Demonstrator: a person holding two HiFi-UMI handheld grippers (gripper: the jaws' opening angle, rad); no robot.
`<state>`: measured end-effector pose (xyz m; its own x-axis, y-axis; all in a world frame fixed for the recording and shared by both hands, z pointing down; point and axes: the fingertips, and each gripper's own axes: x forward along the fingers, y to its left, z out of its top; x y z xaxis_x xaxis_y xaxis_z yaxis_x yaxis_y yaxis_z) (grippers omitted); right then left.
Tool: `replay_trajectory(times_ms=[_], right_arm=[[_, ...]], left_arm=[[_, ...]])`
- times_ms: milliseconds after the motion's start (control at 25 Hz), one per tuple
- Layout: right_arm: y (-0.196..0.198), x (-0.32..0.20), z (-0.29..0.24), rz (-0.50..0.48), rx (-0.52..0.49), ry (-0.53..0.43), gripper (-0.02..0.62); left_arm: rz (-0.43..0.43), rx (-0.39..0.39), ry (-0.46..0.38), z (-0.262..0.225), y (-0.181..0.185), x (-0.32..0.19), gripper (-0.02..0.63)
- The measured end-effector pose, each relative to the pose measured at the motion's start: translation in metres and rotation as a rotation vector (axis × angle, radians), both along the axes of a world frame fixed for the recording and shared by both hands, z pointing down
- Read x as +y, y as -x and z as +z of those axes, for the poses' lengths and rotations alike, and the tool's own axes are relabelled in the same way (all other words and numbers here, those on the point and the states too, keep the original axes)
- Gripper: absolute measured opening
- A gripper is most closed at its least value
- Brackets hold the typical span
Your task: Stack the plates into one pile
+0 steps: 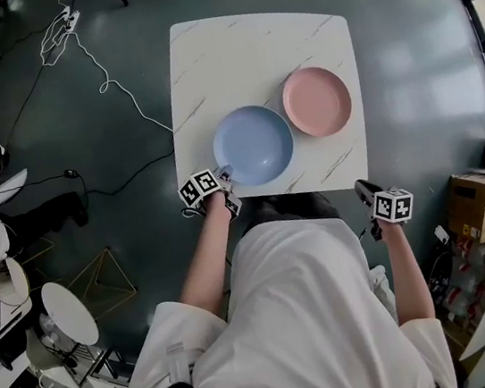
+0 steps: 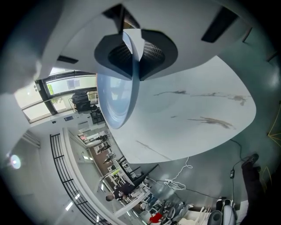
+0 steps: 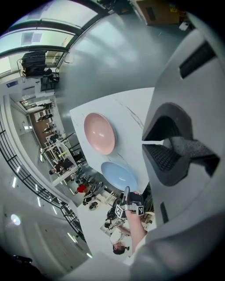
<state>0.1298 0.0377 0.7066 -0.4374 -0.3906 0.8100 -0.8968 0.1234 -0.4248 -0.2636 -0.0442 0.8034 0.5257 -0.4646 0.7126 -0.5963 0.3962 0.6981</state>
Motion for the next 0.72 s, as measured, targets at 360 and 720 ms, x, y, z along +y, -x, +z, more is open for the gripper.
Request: replay_trajectory(times_ms=[360,720], right_arm=[[-0.018,0.001,0.011,0.003,-0.022,0.005,0.040],[-0.064,-0.014,0.016,0.007,-0.028,0.011,0.040]], left_arm=[[0.064,0.007,-0.027,-0.022,-0.041,-0.024,0.029],[0.089,-0.036,-0.035,-0.032,-0.084,-0.051,0.031]])
